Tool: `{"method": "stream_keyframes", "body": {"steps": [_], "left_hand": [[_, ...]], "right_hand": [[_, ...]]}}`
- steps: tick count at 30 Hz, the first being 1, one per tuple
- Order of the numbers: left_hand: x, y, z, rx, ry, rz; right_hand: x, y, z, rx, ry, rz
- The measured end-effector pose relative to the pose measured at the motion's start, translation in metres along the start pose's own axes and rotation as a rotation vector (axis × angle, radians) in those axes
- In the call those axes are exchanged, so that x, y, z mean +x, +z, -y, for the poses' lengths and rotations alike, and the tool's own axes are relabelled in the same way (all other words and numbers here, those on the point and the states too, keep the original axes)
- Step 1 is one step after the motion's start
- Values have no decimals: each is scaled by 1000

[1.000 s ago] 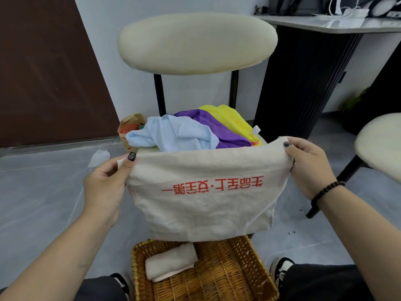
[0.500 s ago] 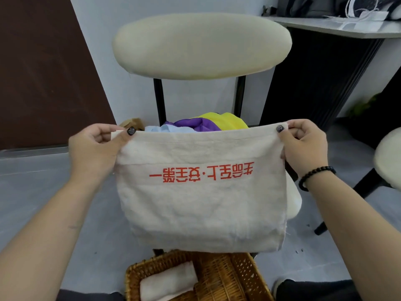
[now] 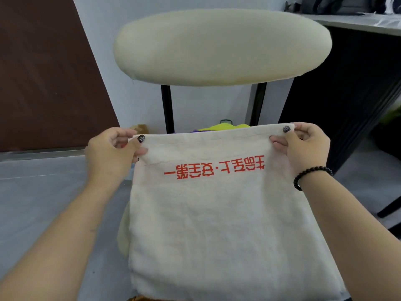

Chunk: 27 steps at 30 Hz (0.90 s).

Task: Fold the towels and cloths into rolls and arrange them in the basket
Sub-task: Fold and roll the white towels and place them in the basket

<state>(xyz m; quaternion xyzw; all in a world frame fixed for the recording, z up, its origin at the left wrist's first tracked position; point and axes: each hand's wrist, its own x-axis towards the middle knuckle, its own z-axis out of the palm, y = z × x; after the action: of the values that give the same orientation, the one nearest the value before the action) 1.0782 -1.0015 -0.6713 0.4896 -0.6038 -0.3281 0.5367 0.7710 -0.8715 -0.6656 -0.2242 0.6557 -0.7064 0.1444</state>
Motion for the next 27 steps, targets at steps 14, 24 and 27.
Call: {"method": "stream_keyframes", "body": {"steps": [14, 24, 27], "left_hand": [[-82, 78, 21, 586, 557, 567], [-69, 61, 47, 850, 359, 580], [-67, 54, 51, 858, 336, 581]], "right_hand": [[-88, 67, -55, -897, -770, 733], [-42, 10, -70, -1361, -503, 741], [-37, -6, -68, -1397, -494, 684]]}}
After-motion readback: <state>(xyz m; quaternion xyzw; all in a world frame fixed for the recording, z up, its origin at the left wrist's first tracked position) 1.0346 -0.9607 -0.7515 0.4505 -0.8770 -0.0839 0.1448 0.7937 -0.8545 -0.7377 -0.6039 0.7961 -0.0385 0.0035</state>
